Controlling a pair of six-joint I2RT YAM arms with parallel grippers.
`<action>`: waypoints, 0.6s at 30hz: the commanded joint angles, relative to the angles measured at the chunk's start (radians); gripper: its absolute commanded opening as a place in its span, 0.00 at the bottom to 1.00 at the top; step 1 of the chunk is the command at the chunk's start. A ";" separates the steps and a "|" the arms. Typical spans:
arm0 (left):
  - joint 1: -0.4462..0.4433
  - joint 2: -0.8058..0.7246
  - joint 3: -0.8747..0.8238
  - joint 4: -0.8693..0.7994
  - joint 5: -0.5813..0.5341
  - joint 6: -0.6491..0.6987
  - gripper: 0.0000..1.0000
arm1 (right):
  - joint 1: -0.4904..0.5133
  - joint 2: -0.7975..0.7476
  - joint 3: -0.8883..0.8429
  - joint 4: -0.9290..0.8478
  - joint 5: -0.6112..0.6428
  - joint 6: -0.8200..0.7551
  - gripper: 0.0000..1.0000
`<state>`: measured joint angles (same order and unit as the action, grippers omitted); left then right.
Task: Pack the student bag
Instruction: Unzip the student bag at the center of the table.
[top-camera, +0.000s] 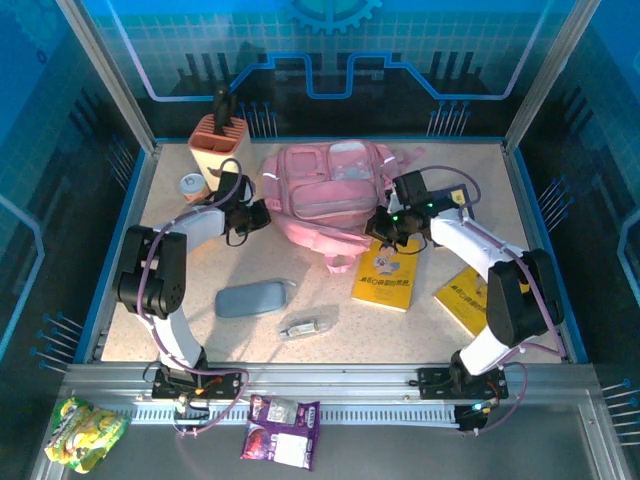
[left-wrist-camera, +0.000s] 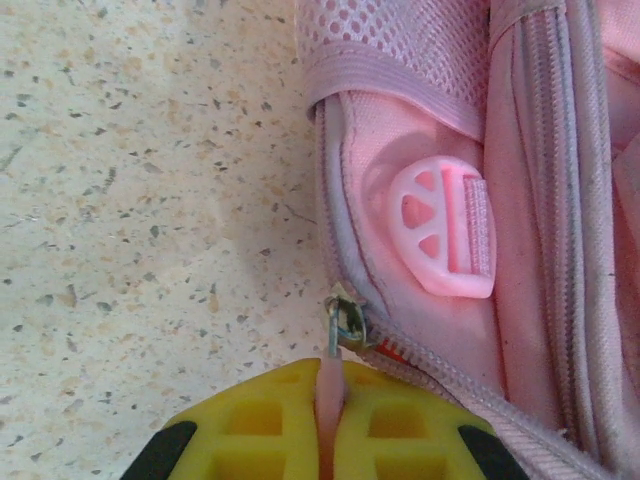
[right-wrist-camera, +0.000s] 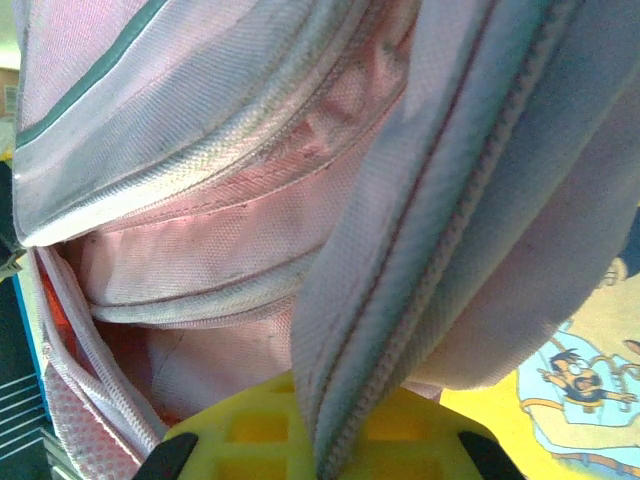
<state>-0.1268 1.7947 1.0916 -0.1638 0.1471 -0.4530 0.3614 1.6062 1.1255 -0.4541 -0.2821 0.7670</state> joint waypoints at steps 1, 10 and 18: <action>0.053 -0.007 0.024 -0.002 -0.113 -0.002 0.00 | 0.041 0.035 0.038 -0.017 0.013 0.004 0.00; 0.052 -0.148 -0.024 -0.065 -0.067 0.010 0.34 | 0.110 0.065 0.062 0.050 0.010 0.065 0.00; 0.030 -0.344 -0.108 -0.121 -0.035 -0.079 0.45 | 0.155 0.091 0.051 0.130 0.015 0.129 0.19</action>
<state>-0.0811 1.5040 1.0214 -0.2409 0.0772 -0.4934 0.4953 1.6894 1.1481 -0.4084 -0.2199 0.8791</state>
